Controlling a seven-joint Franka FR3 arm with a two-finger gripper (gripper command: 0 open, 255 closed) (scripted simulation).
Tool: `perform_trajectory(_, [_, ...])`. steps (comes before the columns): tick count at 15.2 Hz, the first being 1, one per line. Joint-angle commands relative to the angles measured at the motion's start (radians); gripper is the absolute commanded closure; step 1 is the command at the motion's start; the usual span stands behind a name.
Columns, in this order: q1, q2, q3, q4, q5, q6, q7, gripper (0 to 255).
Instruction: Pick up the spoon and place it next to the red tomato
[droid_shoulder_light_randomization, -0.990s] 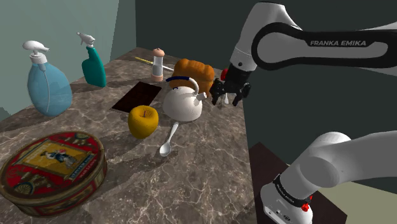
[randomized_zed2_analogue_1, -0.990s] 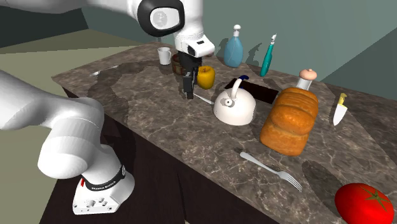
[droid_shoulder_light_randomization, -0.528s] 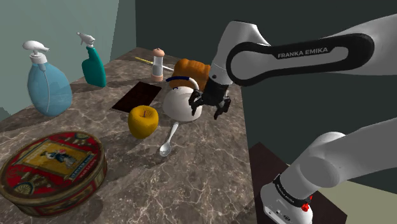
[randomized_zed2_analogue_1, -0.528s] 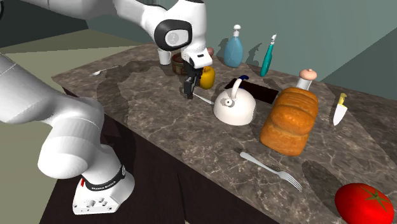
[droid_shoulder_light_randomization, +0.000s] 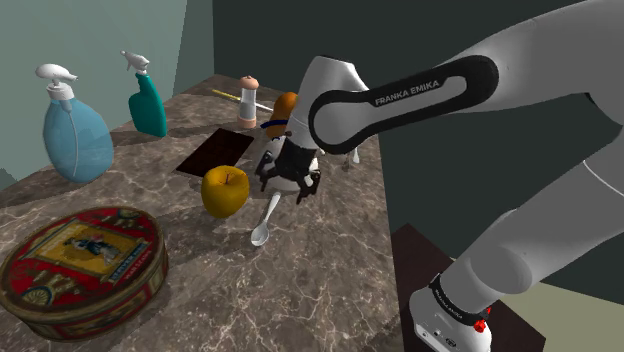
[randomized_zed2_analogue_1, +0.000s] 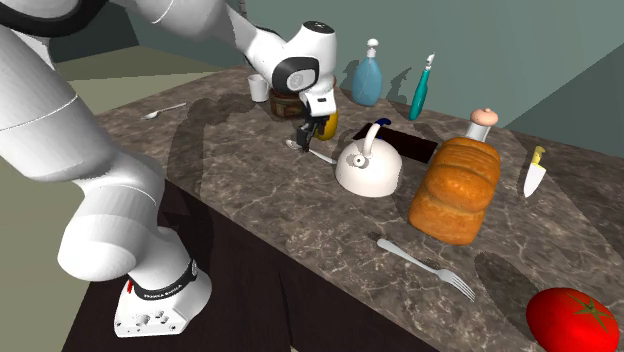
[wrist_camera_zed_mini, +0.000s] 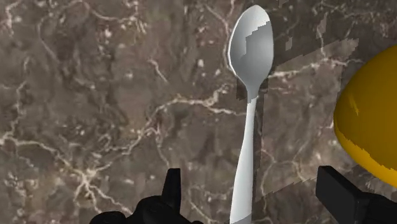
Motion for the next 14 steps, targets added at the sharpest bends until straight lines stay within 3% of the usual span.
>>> perform_trajectory(1, [0.000,0.047,0.015,0.016,-0.006,0.037,0.052,0])
perform_trajectory(8, [0.008,0.140,0.031,-0.007,-0.051,0.150,0.086,0])
perform_trajectory(14, [0.009,0.140,0.030,-0.007,-0.051,0.150,0.086,0])
